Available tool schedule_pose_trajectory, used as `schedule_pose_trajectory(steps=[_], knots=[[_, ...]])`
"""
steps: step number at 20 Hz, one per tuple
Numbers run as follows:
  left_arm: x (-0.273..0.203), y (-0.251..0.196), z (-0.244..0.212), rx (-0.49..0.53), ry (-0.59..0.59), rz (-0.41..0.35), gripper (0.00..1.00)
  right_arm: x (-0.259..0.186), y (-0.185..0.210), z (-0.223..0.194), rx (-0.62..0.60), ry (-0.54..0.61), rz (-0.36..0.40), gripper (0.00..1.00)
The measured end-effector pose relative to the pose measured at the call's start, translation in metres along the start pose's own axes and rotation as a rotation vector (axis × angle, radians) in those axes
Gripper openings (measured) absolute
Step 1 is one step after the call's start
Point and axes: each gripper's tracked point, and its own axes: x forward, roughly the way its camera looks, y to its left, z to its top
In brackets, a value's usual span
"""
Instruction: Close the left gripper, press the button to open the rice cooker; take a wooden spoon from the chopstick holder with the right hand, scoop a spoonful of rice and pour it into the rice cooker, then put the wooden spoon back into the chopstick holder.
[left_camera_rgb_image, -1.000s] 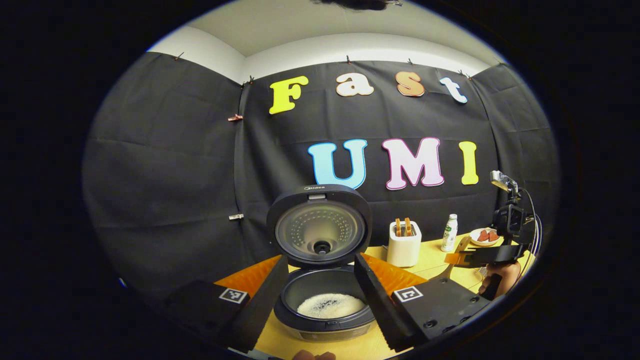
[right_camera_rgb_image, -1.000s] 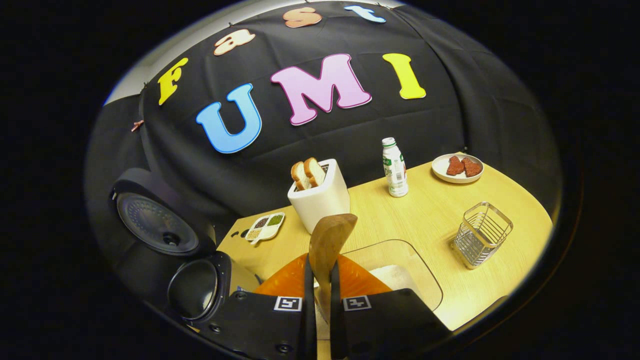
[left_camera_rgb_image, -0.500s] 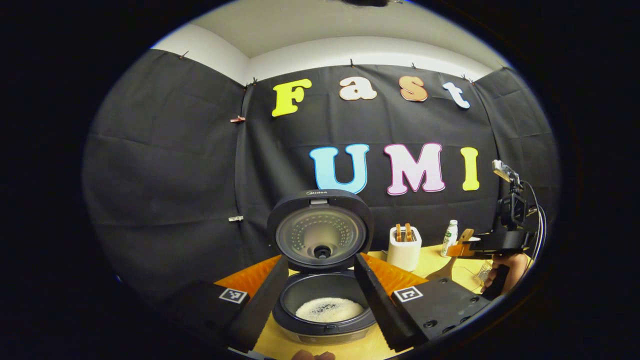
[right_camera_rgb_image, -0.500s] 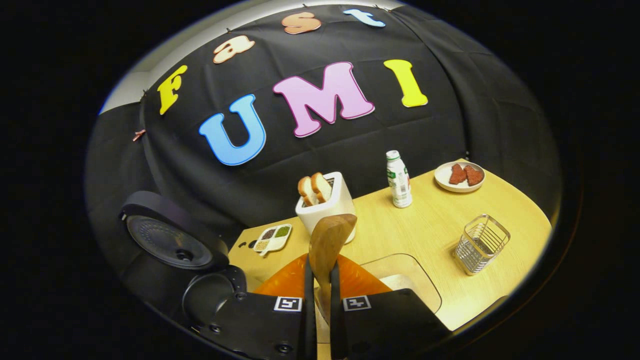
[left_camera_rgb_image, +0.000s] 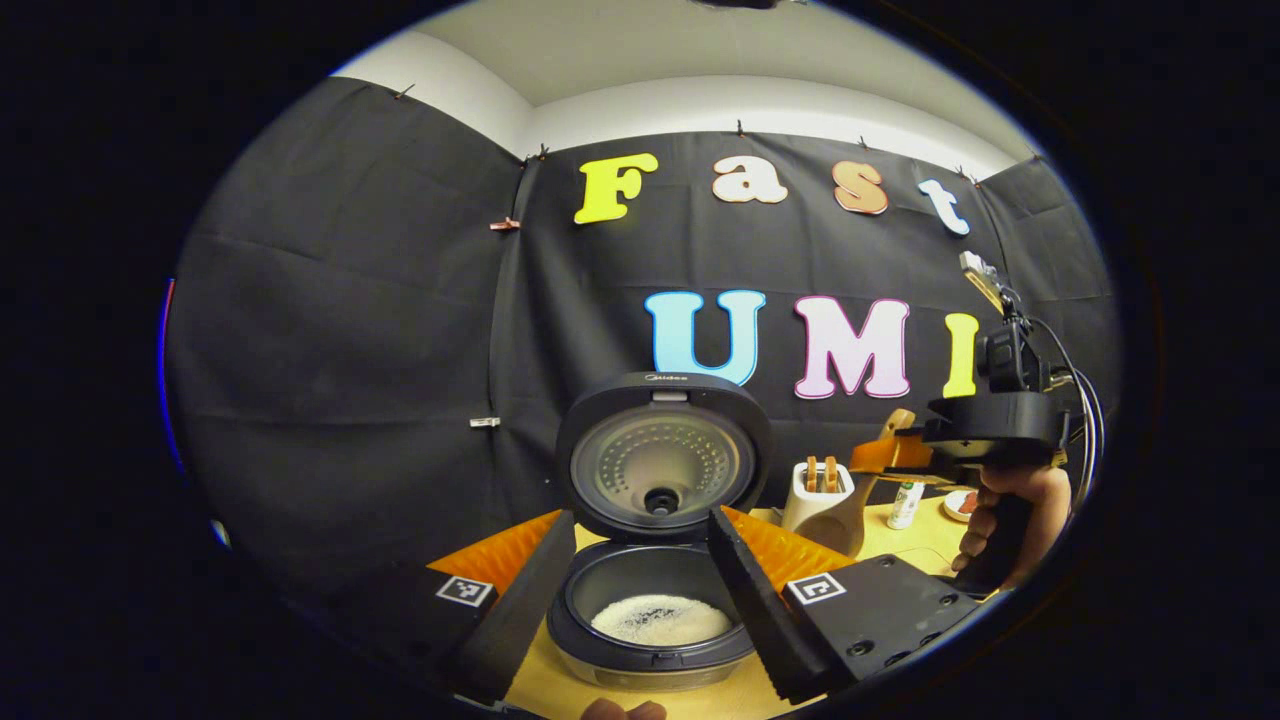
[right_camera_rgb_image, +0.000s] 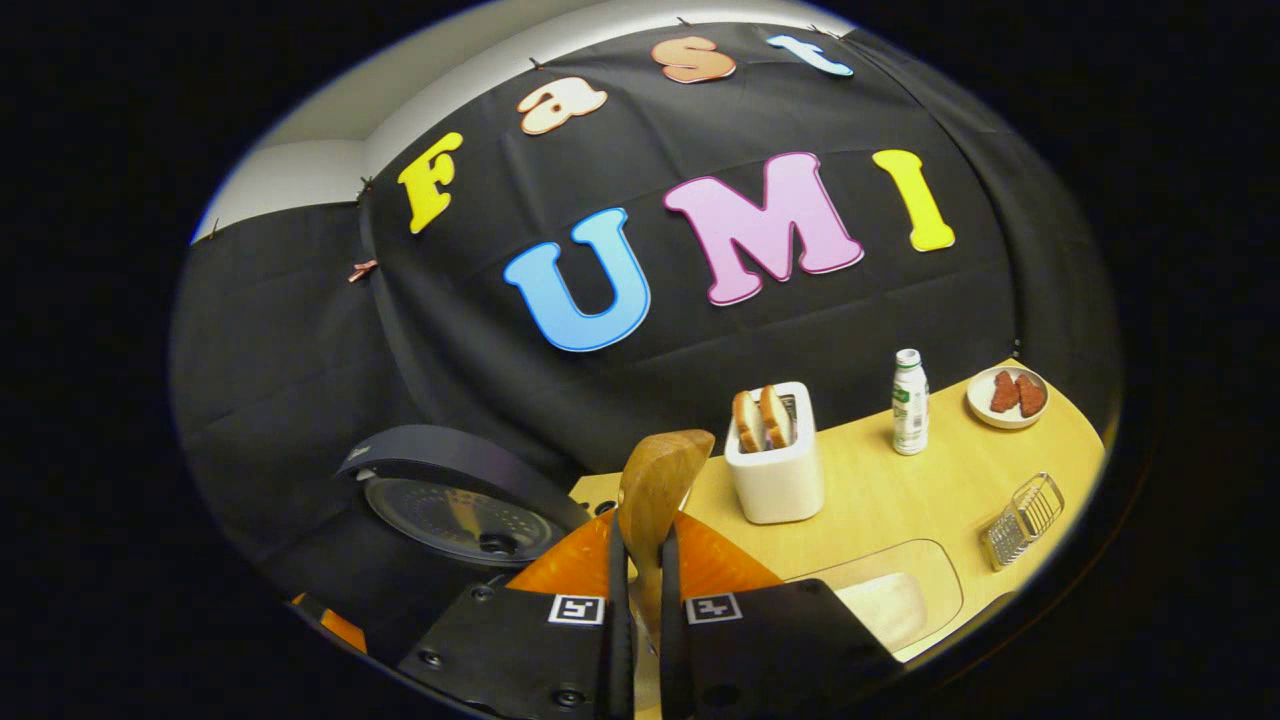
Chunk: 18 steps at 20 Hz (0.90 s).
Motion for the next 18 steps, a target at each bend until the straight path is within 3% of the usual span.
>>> schedule_pose_trajectory(steps=[3,8,12,18], knots=[[-0.001,0.006,0.002,0.006,-0.004,0.023,0.92,0.008,0.036,-0.010,-0.010,0.027,0.067,0.14],[-0.007,0.013,0.001,0.011,-0.003,0.048,0.91,0.019,0.078,-0.036,-0.141,0.066,0.171,0.14],[-0.009,0.015,0.003,0.023,-0.001,0.063,0.91,0.019,0.094,-0.057,-0.244,0.099,0.239,0.15],[-0.014,0.016,0.001,0.019,0.004,0.077,0.91,0.010,0.115,-0.066,-0.455,0.059,0.343,0.15]])
